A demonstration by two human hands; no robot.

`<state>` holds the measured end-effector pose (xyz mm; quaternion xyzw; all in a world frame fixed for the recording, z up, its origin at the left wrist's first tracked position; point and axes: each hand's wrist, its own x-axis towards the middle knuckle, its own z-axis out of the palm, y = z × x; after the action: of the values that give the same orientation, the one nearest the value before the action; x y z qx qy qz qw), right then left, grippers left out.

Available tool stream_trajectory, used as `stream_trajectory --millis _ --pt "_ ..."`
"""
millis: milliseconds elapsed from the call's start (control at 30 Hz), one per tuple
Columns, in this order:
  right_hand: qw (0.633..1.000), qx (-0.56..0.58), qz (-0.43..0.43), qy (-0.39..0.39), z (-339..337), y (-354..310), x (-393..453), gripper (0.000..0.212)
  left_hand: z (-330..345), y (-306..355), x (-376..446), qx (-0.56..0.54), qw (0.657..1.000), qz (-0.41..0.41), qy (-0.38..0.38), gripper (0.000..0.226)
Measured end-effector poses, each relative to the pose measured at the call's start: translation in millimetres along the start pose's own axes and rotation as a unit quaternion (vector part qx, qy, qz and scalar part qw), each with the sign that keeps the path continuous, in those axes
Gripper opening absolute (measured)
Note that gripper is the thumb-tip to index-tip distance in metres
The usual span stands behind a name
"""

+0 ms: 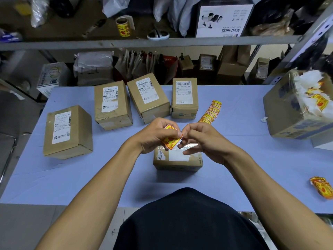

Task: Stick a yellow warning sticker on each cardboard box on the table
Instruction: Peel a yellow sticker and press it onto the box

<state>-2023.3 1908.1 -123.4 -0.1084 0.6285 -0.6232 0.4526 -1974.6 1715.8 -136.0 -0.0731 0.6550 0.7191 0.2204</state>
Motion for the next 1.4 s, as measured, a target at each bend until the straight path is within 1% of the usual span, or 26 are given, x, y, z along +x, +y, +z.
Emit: stream_trajectory --millis 100,200,233,267,333,367,400,467,500,633,767,867,967,1067,1167,1267,1400 --pt "1.000 0.002 -0.013 0.010 1.2 1.9 -0.3 0.025 -1.0 -2.0 0.5 -0.004 1.000 0.003 -0.002 0.009" --pt "0.999 -0.005 -0.041 0.030 3.1 3.6 0.4 0.030 -0.9 -7.7 2.7 -0.019 1.000 0.016 0.017 0.017" --pt "0.998 -0.003 -0.054 0.042 3.3 4.3 0.9 0.031 1.3 -10.4 4.0 -0.031 0.998 0.028 0.042 0.023" --pt "0.996 0.001 -0.065 0.057 3.1 5.0 1.4 0.033 4.6 -13.4 5.9 -0.031 0.995 0.045 0.084 0.032" --pt "0.992 0.004 -0.084 0.093 1.0 6.7 2.6 0.036 13.2 -19.5 9.3 0.021 0.974 0.089 0.206 0.044" --pt "0.990 0.003 -0.092 0.108 -0.2 8.1 3.2 0.035 17.9 -21.4 10.3 0.051 0.960 0.112 0.252 0.042" --pt "0.988 -0.002 -0.099 0.120 -1.1 9.9 3.8 0.034 22.4 -22.5 11.1 0.064 0.952 0.133 0.270 0.034" --pt "0.984 -0.020 -0.110 0.137 -2.3 14.2 4.7 0.032 31.4 -22.8 11.5 0.052 0.958 0.156 0.236 0.012" --pt "0.982 -0.029 -0.115 0.145 -2.7 16.3 5.1 0.031 36.0 -23.0 10.9 0.045 0.963 0.155 0.217 0.009" --pt "0.976 -0.061 -0.136 0.160 -5.5 19.9 4.7 0.027 48.3 -24.0 5.3 0.021 0.969 0.135 0.205 0.008" --pt "0.976 -0.109 -0.142 0.128 -6.7 21.6 -2.4 0.015 52.1 -27.2 -1.6 -0.003 0.972 0.130 0.196 0.007" --pt "0.974 -0.131 -0.141 0.122 -9.2 23.6 -7.1 0.012 55.6 -30.8 -2.5 -0.004 0.973 0.123 0.197 0.007" --pt "0.973 -0.141 -0.130 0.131 -10.5 27.8 -9.9 0.012 59.7 -34.1 -0.9 -0.001 0.973 0.099 0.211 0.009" --pt "0.973 -0.139 -0.108 0.151 -13.3 37.5 -10.0 0.014 66.1 -38.1 3.6 0.013 0.970 0.070 0.234 0.015" --pt "0.971 -0.095 -0.062 0.210 -26.5 53.4 -8.1 0.018 68.9 -44.9 10.9 -0.023 0.956 0.010 0.291 0.022" --pt "0.959 -0.078 -0.014 0.273 -47.4 70.9 -9.0 0.020 65.2 -51.8 13.7 -0.071 0.937 -0.035 0.341 0.022" --pt "0.957 -0.063 0.025 0.281 -72.6 89.8 -12.1 0.022 60.3 -57.3 11.6 -0.075 0.931 -0.052 0.354 0.021"
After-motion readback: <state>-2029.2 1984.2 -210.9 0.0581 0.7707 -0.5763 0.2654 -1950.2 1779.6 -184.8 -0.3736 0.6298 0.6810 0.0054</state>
